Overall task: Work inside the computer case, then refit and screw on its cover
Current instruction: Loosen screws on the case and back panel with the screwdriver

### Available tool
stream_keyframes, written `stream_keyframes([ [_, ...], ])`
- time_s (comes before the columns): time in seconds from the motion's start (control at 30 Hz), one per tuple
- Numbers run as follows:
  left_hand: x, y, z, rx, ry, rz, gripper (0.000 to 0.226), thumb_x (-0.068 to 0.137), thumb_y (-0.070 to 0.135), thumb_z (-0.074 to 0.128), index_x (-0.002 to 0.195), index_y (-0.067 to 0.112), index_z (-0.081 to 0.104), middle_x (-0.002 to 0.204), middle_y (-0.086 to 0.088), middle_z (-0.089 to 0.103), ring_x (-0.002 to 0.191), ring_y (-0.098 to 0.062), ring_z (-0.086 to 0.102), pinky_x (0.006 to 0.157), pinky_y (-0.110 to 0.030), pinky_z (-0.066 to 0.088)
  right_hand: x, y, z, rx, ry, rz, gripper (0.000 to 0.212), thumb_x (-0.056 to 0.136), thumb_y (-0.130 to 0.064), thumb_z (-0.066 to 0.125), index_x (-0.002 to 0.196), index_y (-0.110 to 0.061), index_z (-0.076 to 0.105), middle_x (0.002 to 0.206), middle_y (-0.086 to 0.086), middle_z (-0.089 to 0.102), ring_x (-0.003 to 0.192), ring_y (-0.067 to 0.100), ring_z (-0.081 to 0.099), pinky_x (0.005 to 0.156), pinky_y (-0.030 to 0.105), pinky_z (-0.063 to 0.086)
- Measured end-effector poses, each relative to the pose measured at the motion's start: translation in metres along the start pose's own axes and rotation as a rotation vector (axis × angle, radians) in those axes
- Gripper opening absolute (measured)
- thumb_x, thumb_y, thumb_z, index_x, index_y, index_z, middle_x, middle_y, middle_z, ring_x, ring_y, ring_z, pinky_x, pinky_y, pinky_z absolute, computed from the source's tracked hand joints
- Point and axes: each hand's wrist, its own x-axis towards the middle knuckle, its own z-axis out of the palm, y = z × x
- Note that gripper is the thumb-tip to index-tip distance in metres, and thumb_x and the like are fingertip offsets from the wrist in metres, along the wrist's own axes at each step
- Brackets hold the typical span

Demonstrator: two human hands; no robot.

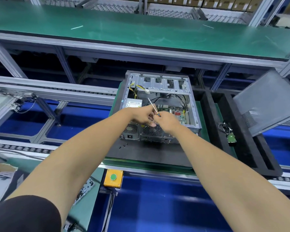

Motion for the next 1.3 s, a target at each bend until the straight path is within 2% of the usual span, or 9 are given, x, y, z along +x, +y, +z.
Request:
stream_keyframes([
  [0.1,-0.006,0.003,0.001,0.074,0.037,0.003,0.065,0.081,0.0,0.082,0.124,0.008,0.033,0.118,-0.013,0.057,0.103,-0.023,0.065,0.079,-0.034,0.059,0.004,0.002,-0.001,0.005,-0.024,0.003,0.039,0.093,-0.044,0.052,0.062,-0.022,0.045,0.059,-0.004,0.052,0.058,0.02,0.048,0.053,0.034,0.027],
  [0.2,-0.025,0.001,-0.007,0.262,0.19,0.05,0.069,0.073,0.024,0.092,0.119,0.023,0.041,0.119,-0.002,0.046,0.106,-0.011,0.056,0.088,-0.028,0.052,0.006,0.002,-0.002,0.024,-0.056,0.005,0.037,0.085,-0.046,0.054,0.058,-0.024,0.044,0.054,-0.005,0.046,0.054,0.019,0.044,0.054,0.034,0.027],
  [0.3,-0.067,-0.022,-0.003,0.379,0.597,0.102,0.047,0.078,0.049,0.082,0.105,0.033,0.047,0.107,0.011,0.049,0.098,-0.004,0.043,0.089,-0.031,0.042,0.009,0.005,0.0,0.021,-0.045,0.026,0.034,0.086,-0.046,0.058,0.061,-0.025,0.047,0.053,-0.007,0.045,0.054,0.019,0.044,0.056,0.033,0.028],
  [0.4,-0.111,-0.064,0.04,0.336,1.017,0.012,0.029,0.095,0.038,0.066,0.093,0.017,0.047,0.09,0.001,0.049,0.086,-0.022,0.041,0.077,-0.041,0.037,0.011,0.01,0.0,0.094,-0.062,0.02,0.031,0.081,-0.044,0.06,0.063,-0.025,0.045,0.048,-0.01,0.039,0.051,0.018,0.039,0.057,0.033,0.027],
  [0.53,-0.133,-0.12,0.099,0.274,0.708,-0.418,0.021,0.101,0.024,0.062,0.11,0.006,0.055,0.107,-0.012,0.054,0.105,-0.033,0.052,0.091,-0.044,0.042,0.013,0.013,-0.002,0.175,-0.104,0.011,0.03,0.079,-0.038,0.062,0.059,-0.026,0.044,0.041,-0.013,0.031,0.043,0.014,0.031,0.055,0.031,0.025],
  [0.6,-0.129,-0.131,0.113,0.305,0.65,-0.467,0.036,0.101,0.033,0.061,0.127,0.009,0.055,0.12,-0.013,0.053,0.116,-0.031,0.049,0.1,-0.039,0.04,0.015,0.015,-0.003,0.207,-0.134,-0.005,0.024,0.08,-0.034,0.063,0.067,-0.021,0.047,0.041,-0.013,0.029,0.037,0.01,0.025,0.054,0.03,0.023],
  [0.73,-0.112,-0.128,0.115,0.356,0.728,-0.508,0.044,0.098,0.047,0.061,0.128,0.015,0.058,0.121,-0.01,0.054,0.116,-0.028,0.051,0.095,-0.039,0.046,0.018,0.02,-0.003,0.232,-0.151,-0.057,0.025,0.083,-0.022,0.067,0.068,-0.018,0.047,0.044,-0.012,0.031,0.039,0.008,0.025,0.056,0.03,0.025],
  [1.13,-0.095,-0.146,0.118,0.21,0.82,-0.522,0.019,0.097,0.032,0.067,0.098,0.014,0.062,0.103,-0.005,0.058,0.097,-0.025,0.06,0.084,-0.041,0.049,0.025,0.007,-0.005,0.27,-0.22,-0.169,0.023,0.082,-0.014,0.071,0.07,-0.011,0.052,0.067,0.01,0.036,0.056,0.017,0.031,0.059,0.032,0.032],
  [1.3,-0.093,-0.146,0.124,-0.091,1.095,-0.437,0.014,0.091,0.03,0.075,0.089,0.021,0.064,0.083,0.008,0.067,0.079,-0.009,0.063,0.073,-0.025,0.051,0.032,0.004,0.003,0.258,-0.195,-0.175,0.038,0.084,-0.012,0.071,0.056,-0.021,0.047,0.056,-0.003,0.033,0.055,0.018,0.029,0.056,0.032,0.03],
])
